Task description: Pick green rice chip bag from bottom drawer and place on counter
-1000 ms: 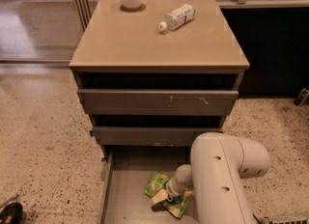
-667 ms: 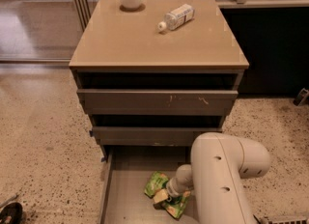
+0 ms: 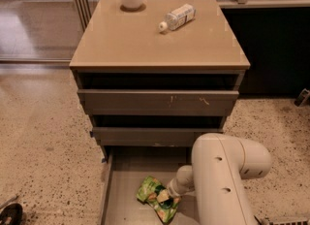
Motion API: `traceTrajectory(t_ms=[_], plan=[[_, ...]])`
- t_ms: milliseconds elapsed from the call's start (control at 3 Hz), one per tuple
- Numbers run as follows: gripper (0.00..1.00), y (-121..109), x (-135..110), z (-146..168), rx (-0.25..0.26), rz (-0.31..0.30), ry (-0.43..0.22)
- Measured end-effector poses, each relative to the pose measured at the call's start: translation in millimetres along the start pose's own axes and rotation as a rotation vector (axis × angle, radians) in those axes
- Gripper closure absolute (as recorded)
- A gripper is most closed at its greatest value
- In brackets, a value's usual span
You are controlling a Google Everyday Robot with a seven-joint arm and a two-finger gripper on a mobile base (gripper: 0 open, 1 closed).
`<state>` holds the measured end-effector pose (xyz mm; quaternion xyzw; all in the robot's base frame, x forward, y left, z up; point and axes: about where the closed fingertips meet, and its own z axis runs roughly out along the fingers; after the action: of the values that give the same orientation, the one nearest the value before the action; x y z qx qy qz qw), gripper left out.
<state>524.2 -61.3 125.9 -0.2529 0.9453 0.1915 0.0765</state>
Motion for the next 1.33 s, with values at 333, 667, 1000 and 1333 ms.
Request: traceTrajectory(t_ms=[333,667,1000,1333], plan=[[0.87,0.0,0.0,0.0,0.0,0.0,0.0],[1.0,0.1,0.0,0.0,0.0,0.0,0.0],[1.0,7.7,-3.7,-5.4,-0.042,-0.028,-0.006],[1.0,25.9,-21.8,-42.1,-0.119,-0.103,-0.054]])
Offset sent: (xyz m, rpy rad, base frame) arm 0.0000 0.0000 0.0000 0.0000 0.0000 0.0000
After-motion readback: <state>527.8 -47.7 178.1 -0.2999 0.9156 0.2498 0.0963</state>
